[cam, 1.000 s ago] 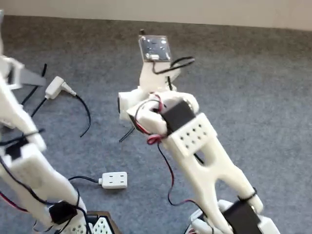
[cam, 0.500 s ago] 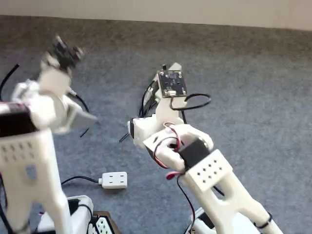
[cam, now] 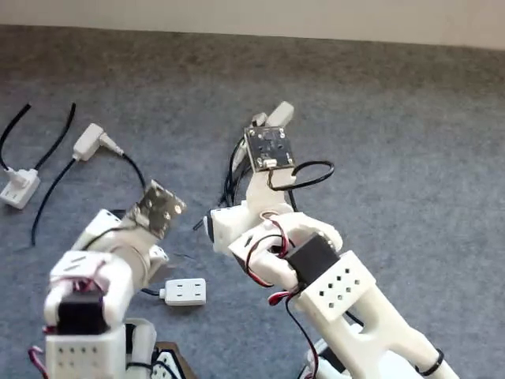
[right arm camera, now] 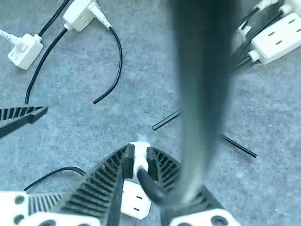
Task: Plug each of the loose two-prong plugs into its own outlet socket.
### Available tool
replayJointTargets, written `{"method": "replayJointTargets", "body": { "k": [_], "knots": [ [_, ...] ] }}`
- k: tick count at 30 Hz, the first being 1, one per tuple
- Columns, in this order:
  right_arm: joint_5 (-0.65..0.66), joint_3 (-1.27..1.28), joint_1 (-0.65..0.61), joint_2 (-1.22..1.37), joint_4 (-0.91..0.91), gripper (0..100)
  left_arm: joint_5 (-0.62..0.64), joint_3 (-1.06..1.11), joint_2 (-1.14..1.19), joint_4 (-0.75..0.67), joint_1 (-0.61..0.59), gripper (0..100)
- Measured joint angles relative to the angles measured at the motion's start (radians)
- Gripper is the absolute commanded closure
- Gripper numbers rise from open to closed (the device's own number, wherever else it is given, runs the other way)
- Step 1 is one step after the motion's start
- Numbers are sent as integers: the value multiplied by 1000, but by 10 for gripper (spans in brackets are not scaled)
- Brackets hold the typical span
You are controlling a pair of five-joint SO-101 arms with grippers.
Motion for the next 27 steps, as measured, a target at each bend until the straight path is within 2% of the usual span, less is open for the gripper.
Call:
{"method": "replayJointTargets", "body": {
  "k": [4,8,13,21,27],
  "knots": [
    [0,15,-2,-3,0,993,117,89,-221,-8,72,498],
    [0,64,-3,-6,0,993,201,150,-259,-69,107,499],
    [0,71,-3,-6,9,993,215,206,-259,-137,110,500],
    [0,68,-72,-6,91,993,215,219,-259,-141,115,500],
    [0,26,-77,-6,172,993,215,221,-259,-141,115,501]
  ]
}}
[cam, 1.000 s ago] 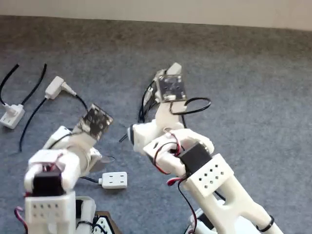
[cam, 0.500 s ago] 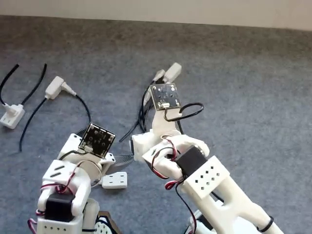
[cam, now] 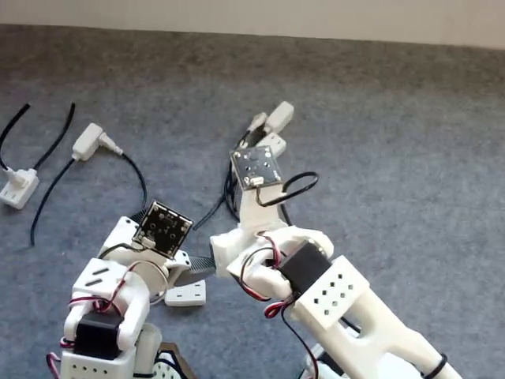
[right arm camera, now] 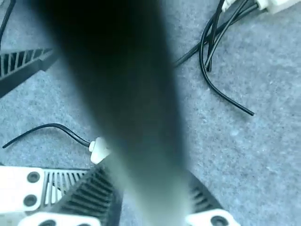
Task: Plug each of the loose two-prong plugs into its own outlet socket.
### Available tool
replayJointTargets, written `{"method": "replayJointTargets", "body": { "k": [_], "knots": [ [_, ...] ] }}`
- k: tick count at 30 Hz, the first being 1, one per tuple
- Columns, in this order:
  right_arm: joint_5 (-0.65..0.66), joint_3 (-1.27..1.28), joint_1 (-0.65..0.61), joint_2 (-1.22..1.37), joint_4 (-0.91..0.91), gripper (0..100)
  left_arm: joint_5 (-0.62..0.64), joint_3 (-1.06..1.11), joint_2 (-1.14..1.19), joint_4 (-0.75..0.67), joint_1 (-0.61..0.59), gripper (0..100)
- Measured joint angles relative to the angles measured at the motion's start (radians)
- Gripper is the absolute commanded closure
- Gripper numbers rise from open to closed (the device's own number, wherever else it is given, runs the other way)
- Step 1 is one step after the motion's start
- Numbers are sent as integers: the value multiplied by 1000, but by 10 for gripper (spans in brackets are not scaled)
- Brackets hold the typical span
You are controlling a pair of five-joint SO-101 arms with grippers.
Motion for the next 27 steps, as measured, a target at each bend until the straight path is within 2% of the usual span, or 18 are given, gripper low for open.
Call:
{"method": "replayJointTargets", "body": {
  "k": [22,27],
  "knots": [
    [-2,-15,0,-2,52,993,-23,-2,2,0,-43,522],
    [-2,-14,-2,-2,68,993,-25,-81,6,83,-46,524]
  ]
}}
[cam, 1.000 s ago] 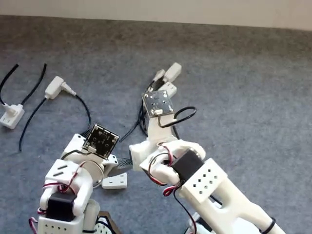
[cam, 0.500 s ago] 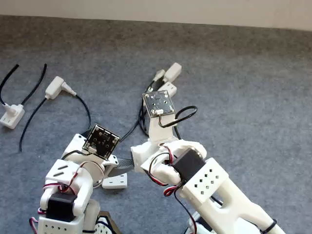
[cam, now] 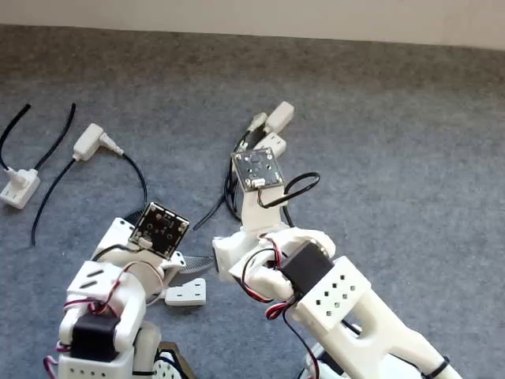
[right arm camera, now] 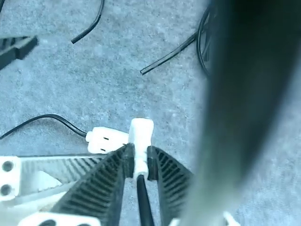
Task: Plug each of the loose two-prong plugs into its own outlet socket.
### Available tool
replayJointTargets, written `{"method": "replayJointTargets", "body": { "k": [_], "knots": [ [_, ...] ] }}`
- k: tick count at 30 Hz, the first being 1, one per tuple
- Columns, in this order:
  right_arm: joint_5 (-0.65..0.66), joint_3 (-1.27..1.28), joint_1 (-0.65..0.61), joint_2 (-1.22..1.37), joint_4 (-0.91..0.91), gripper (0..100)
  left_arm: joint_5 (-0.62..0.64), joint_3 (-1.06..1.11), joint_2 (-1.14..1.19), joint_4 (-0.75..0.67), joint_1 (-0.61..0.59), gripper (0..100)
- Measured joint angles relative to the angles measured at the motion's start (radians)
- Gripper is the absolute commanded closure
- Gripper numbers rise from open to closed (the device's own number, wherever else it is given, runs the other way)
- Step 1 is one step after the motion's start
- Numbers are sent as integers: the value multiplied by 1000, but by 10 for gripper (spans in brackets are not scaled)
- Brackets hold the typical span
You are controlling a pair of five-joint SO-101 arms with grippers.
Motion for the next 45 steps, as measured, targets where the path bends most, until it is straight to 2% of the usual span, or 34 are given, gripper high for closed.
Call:
{"method": "replayJointTargets", "body": {
  "k": [9,13,19,23,28,35,39,45],
  "knots": [
    [0,2,-11,0,2,993,2,-135,-3,117,-12,525],
    [0,2,-11,11,2,993,8,-175,34,81,-106,525],
    [0,-124,0,196,52,993,8,-348,393,37,-192,525],
    [0,-272,-2,353,167,993,8,-644,763,106,-273,525],
    [0,-417,-44,439,295,993,8,-1148,1255,285,-397,525],
    [0,-463,-167,446,321,993,-8,-1890,1901,517,-589,525],
    [0,-463,-189,448,321,993,-11,-2225,2220,545,-697,525],
    [0,-463,-193,448,285,993,-11,-2561,2538,546,-813,525]
  ]
}}
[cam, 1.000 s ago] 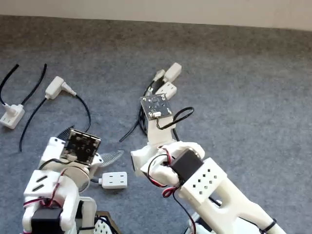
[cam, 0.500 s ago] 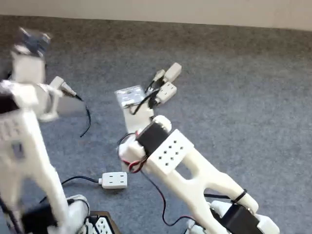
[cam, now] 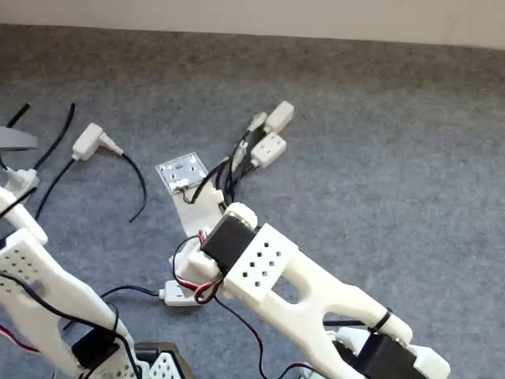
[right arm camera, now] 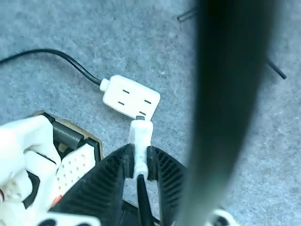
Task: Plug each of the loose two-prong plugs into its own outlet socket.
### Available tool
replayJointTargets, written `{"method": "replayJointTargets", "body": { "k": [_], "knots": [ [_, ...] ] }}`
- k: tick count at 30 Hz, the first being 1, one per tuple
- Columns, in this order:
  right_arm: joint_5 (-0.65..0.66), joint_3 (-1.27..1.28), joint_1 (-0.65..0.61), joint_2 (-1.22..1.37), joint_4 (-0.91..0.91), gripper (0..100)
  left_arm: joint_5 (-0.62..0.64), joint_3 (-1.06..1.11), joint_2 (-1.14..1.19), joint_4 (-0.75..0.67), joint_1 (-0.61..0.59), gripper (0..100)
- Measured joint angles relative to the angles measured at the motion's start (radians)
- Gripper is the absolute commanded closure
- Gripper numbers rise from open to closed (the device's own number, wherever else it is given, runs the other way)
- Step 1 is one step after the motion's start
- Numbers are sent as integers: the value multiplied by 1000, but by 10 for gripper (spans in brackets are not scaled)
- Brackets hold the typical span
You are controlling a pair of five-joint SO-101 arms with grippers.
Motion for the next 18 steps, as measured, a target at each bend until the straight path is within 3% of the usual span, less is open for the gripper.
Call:
{"method": "replayJointTargets", "body": {
  "k": [9,18],
  "knots": [
    [0,-21,0,247,-75,993,-18,-269,230,0,-81,525],
    [-28,-44,0,258,-89,993,-64,-384,319,0,-147,525]
  ]
}}
